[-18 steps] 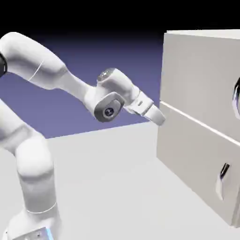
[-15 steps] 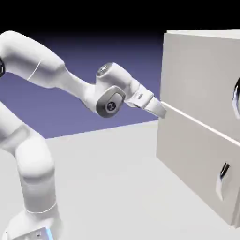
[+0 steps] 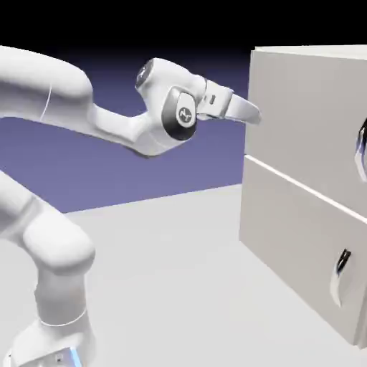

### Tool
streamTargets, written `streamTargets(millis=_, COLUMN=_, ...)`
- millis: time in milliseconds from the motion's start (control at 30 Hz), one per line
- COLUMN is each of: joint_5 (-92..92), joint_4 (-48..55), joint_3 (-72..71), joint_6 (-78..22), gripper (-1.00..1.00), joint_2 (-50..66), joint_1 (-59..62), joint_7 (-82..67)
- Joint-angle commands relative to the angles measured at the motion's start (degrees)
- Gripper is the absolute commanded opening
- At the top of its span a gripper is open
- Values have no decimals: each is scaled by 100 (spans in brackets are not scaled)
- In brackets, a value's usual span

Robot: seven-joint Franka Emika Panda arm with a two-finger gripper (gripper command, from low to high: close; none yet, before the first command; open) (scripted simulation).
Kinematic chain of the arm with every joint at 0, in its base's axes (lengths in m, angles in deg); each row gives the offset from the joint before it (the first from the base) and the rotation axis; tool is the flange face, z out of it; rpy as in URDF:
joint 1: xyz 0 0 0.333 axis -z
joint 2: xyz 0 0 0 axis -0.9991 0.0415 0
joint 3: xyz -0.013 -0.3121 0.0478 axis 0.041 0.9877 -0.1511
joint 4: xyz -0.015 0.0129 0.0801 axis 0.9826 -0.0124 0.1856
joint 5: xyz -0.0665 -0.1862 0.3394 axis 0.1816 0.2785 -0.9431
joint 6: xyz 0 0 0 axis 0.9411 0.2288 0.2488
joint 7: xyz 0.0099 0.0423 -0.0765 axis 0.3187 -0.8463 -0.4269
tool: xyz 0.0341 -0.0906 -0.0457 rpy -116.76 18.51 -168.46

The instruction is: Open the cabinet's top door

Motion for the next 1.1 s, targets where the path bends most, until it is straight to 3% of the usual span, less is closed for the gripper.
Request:
streamTargets(millis=0, joint_5=250, joint_4=75, joint_3=117, joint_6=2, gripper=0, joint_2=-38, joint_1=-107, joint_7=169)
streamTargets(millis=1067, joint_5=8225, joint_4=2461, joint_3=3866, joint_6=79, gripper=0, joint_2=-1255, joint_1=-3527, joint_7=5572)
